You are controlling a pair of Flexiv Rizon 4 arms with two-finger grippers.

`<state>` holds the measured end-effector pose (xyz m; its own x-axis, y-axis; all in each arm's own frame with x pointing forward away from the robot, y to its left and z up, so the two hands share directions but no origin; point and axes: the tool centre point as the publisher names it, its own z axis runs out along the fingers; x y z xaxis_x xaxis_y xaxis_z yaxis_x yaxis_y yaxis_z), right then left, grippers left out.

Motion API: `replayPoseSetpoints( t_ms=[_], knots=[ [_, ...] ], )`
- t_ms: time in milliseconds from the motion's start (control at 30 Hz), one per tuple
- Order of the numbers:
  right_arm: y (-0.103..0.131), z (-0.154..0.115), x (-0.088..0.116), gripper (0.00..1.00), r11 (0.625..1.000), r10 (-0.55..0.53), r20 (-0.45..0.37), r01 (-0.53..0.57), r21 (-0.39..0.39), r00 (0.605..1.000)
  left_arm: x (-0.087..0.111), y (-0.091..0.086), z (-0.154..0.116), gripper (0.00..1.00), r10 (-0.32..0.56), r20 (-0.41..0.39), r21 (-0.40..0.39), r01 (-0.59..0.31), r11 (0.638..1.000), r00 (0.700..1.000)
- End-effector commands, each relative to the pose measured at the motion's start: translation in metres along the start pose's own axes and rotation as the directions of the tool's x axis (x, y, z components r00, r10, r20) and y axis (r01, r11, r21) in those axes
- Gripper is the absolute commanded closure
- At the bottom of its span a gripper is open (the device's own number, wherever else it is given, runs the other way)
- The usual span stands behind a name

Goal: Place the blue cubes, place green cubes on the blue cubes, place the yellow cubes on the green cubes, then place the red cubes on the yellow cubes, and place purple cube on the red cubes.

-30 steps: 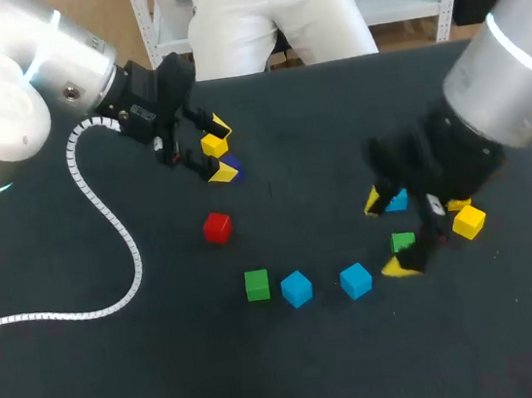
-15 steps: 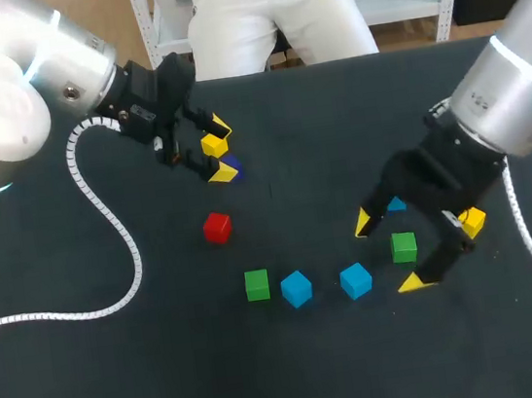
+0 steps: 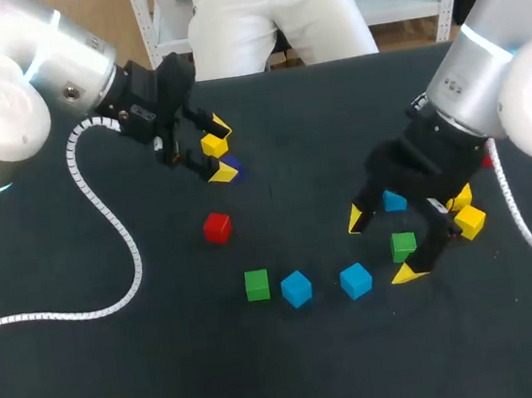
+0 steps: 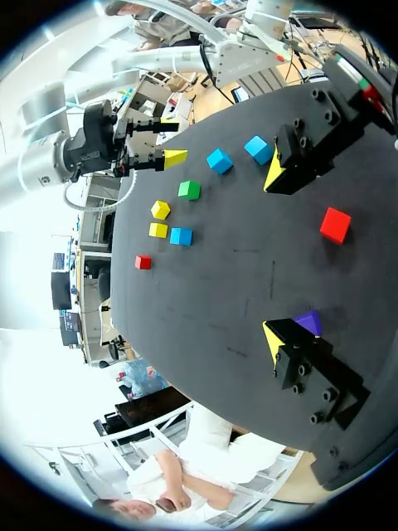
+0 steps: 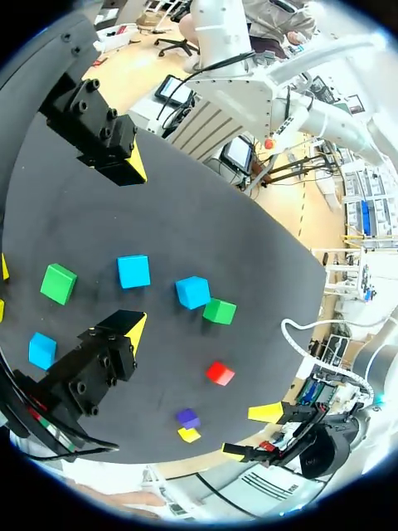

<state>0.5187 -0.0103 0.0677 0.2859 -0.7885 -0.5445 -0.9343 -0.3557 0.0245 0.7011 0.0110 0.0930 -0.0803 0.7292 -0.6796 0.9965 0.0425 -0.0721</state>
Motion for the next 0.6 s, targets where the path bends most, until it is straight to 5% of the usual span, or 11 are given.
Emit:
replayPoseSetpoints(
  t_ms=[33,300,600],
  knots=[
    [0.006,0.010,-0.004,0.00,1.000,-0.006,-0.026,0.005,-0.021,1.000,0.000,0.000,0.000,0.00,0.000,0.001,0.000,0.000,1.000,1.000],
    [0.024,0.029,-0.001,0.00,0.998,-0.030,-0.049,0.028,-0.058,0.998,0.000,0.000,0.000,0.00,0.000,0.001,0.000,0.000,1.000,1.000],
    [0.012,0.030,0.021,0.00,1.000,-0.026,-0.082,0.024,-0.018,0.996,0.000,0.000,0.000,0.00,0.000,0.001,0.000,0.000,1.000,1.000]
  ],
)
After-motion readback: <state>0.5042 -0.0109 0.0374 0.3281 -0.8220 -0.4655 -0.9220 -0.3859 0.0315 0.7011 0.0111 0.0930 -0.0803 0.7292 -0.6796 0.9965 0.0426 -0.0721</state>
